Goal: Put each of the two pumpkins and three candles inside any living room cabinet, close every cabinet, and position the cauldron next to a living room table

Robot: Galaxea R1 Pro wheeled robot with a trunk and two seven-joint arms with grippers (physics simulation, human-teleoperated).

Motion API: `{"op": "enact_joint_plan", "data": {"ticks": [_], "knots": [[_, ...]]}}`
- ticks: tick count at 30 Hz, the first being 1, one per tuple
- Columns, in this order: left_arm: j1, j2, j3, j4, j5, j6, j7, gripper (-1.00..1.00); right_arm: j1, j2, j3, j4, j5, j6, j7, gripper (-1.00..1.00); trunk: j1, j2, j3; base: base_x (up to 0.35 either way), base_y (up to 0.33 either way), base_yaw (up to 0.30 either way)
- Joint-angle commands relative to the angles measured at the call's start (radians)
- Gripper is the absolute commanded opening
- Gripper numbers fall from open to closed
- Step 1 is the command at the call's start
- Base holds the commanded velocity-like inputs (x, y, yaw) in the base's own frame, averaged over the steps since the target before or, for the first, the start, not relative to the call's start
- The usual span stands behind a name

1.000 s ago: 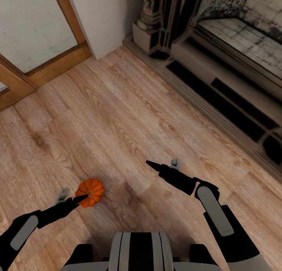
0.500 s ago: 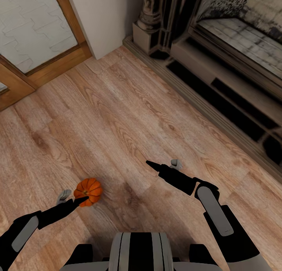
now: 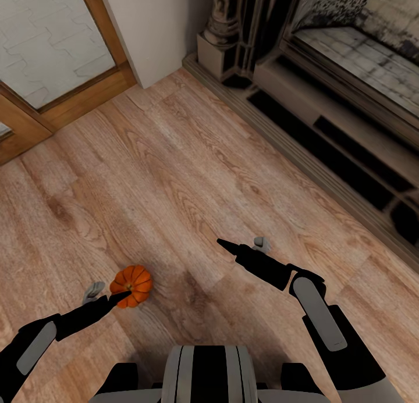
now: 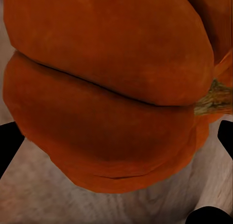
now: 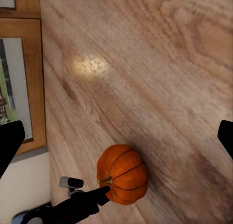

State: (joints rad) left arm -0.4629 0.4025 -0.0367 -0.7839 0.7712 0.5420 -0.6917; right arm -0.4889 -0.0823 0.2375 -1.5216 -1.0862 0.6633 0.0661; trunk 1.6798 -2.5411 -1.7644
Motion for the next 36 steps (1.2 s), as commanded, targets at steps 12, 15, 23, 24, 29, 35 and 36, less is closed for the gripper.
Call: {"op": "enact_joint_plan", "data": {"ticks": [12, 15, 23, 24, 29, 35, 36], "knots": [[0.000, 0.002, 0.003, 0.000, 0.017, 0.007, 0.000, 1.00, 0.000, -0.001, 0.000, 0.000, 0.002, 0.002, 0.003, 1.00, 0.000, 0.000, 0.000, 0.000, 0.000, 0.000], [0.000, 0.003, 0.004, 0.000, 0.017, 0.007, 0.000, 1.00, 0.000, -0.001, 0.000, 0.000, 0.002, 0.002, 0.003, 1.00, 0.000, 0.000, 0.000, 0.000, 0.000, 0.000], [0.000, 0.003, 0.067, 0.003, 0.014, 0.006, 0.003, 1.00, 0.000, -0.001, 0.000, 0.000, 0.002, 0.002, 0.003, 1.00, 0.000, 0.000, 0.000, 0.000, 0.000, 0.000], [0.000, 0.003, 0.071, 0.003, 0.014, 0.007, 0.004, 1.00, 0.000, -0.001, 0.000, 0.000, 0.002, 0.002, 0.003, 1.00, 0.000, 0.000, 0.000, 0.000, 0.000, 0.000], [0.000, 0.003, 0.078, 0.003, 0.012, 0.006, 0.008, 1.00, 0.000, -0.001, 0.000, 0.000, 0.002, 0.002, 0.003, 1.00, 0.000, 0.000, 0.000, 0.000, 0.000, 0.000], [0.000, 0.003, 0.079, 0.003, 0.011, 0.006, 0.009, 1.00, 0.000, -0.001, 0.000, 0.000, 0.002, 0.002, 0.003, 1.00, 0.000, 0.000, 0.000, 0.000, 0.000, 0.000], [0.000, 0.003, 0.079, 0.003, 0.011, 0.006, 0.009, 1.00, 0.000, -0.001, 0.000, 0.000, 0.002, 0.002, 0.003, 1.00, 0.000, 0.000, 0.000, 0.000, 0.000, 0.000]]}}
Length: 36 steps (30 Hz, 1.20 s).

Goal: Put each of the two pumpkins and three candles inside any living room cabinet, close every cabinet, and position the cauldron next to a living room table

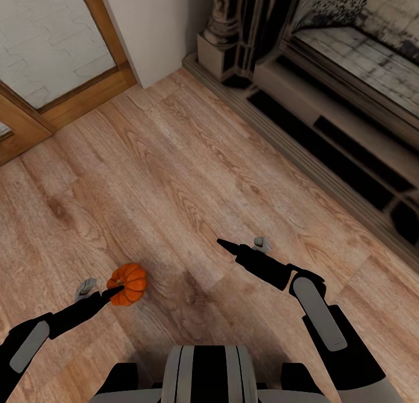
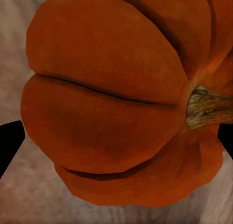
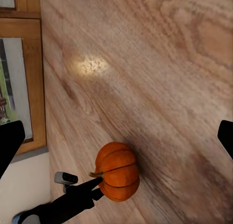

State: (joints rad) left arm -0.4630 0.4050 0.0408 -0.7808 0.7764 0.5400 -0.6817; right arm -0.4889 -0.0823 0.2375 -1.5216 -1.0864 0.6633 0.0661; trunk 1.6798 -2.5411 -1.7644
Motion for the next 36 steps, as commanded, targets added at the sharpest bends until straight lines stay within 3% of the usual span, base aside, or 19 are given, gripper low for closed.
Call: {"op": "enact_joint_plan", "data": {"ticks": [1, 12, 25, 36], "knots": [[0.000, 0.000, 0.001, 0.000, 0.006, 0.008, -0.001, 1.00, 0.000, -0.001, 0.000, 0.000, 0.002, 0.002, 0.003, 1.00, 0.000, 0.000, 0.000, 0.000, 0.000, 0.000], [0.000, 0.000, -0.003, 0.054, 0.002, 0.008, -0.005, 1.00, 0.000, -0.001, 0.000, 0.000, 0.002, 0.002, 0.003, 1.00, 0.000, 0.000, 0.000, 0.000, 0.000, 0.000], [0.000, -0.001, -0.002, 0.058, 0.007, 0.006, -0.007, 1.00, 0.000, -0.001, 0.000, 0.000, 0.002, 0.002, 0.003, 1.00, 0.000, 0.000, 0.000, 0.000, 0.000, 0.000], [0.000, 0.000, 0.002, 0.059, 0.008, -0.054, -0.007, 1.00, 0.000, -0.001, 0.000, 0.000, 0.002, 0.002, 0.003, 1.00, 0.000, 0.000, 0.000, 0.000, 0.000, 0.000]]}}
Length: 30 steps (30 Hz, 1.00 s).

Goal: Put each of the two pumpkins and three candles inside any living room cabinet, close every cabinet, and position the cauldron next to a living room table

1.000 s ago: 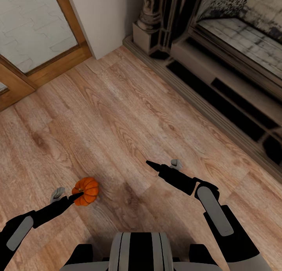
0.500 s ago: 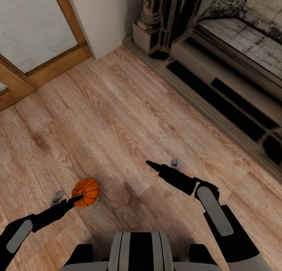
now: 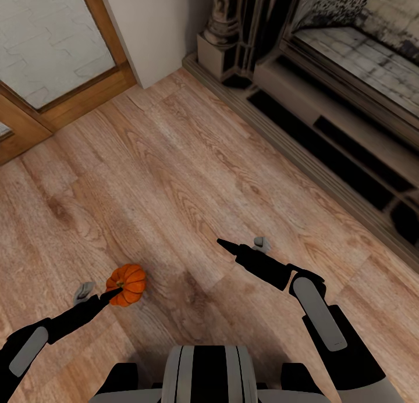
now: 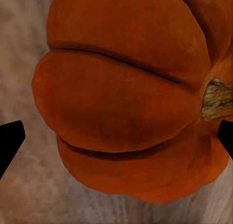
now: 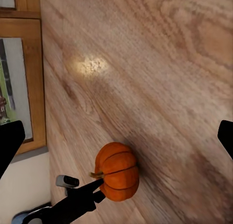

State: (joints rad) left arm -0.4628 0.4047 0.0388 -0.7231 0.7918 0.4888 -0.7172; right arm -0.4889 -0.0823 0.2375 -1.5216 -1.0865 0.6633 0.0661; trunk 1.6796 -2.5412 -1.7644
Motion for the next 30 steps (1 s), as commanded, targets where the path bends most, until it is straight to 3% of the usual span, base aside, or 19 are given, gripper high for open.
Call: {"op": "enact_joint_plan", "data": {"ticks": [1, 16, 30], "knots": [[0.000, 0.000, 0.004, 0.002, -0.008, -0.003, 0.029, 1.00, 0.000, -0.001, 0.000, 0.000, 0.002, 0.002, 0.003, 1.00, 0.000, 0.000, 0.000, 0.000, 0.000, 0.000], [0.000, 0.000, 0.004, 0.001, -0.004, -0.004, 0.026, 1.00, 0.000, -0.001, 0.000, 0.000, 0.002, 0.002, 0.003, 1.00, 0.000, 0.000, 0.000, 0.000, 0.000, 0.000], [0.000, 0.000, 0.002, -0.007, -0.005, -0.004, 0.025, 1.00, 0.000, -0.001, 0.000, 0.000, 0.003, 0.002, 0.003, 1.00, 0.003, -0.002, -0.024, 0.000, 0.000, 0.000]]}}
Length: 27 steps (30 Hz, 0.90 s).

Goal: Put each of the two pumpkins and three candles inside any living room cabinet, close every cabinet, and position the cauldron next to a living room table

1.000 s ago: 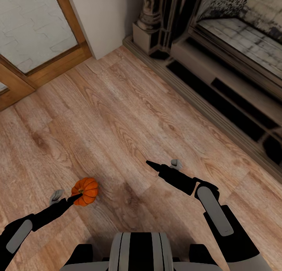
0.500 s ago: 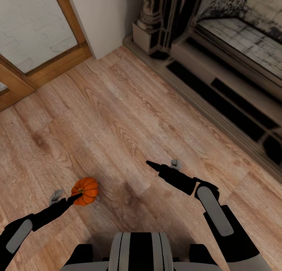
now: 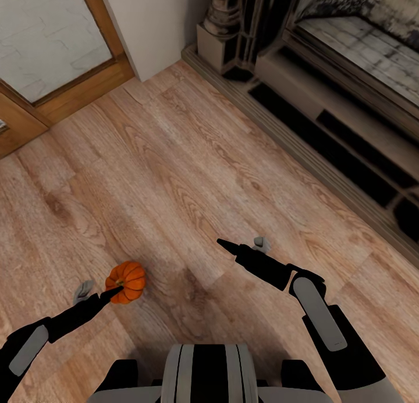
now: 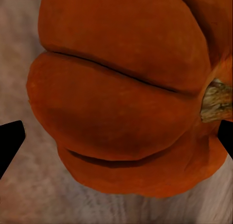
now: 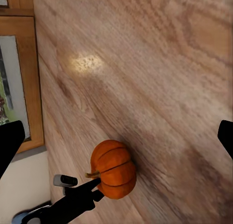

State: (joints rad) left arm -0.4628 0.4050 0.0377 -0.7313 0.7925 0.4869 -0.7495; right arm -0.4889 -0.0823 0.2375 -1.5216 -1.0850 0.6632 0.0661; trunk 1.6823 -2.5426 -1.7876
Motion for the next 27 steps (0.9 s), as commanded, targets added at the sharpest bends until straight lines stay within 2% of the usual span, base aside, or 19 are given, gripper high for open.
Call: {"op": "enact_joint_plan", "data": {"ticks": [1, 9, 18, 19, 27], "knots": [[0.000, 0.000, 0.004, 0.001, -0.006, -0.002, 0.057, 1.00, 0.000, -0.001, 0.000, 0.000, 0.002, 0.003, 0.003, 1.00, 0.000, 0.000, 0.000, 0.000, 0.000, 0.000], [0.000, 0.000, -0.005, -0.003, -0.013, -0.004, 0.028, 1.00, 0.000, -0.001, 0.000, 0.000, 0.002, 0.003, 0.003, 1.00, 0.000, 0.000, 0.000, 0.000, 0.000, 0.000], [0.000, 0.000, -0.005, -0.003, -0.015, -0.004, 0.023, 1.00, 0.000, -0.001, 0.000, 0.000, 0.002, 0.003, 0.003, 1.00, 0.000, 0.000, 0.000, 0.000, 0.000, 0.000], [0.000, 0.000, -0.006, -0.003, -0.015, -0.004, 0.023, -1.00, 0.000, -0.001, 0.000, 0.000, 0.002, 0.003, 0.003, 1.00, 0.000, 0.000, 0.000, 0.000, 0.000, 0.000], [0.000, 0.000, -0.006, -0.003, -0.014, -0.004, 0.022, -1.00, 0.000, -0.001, 0.000, 0.000, 0.002, 0.003, 0.003, 1.00, 0.000, 0.000, 0.000, 0.000, 0.000, 0.000]]}}
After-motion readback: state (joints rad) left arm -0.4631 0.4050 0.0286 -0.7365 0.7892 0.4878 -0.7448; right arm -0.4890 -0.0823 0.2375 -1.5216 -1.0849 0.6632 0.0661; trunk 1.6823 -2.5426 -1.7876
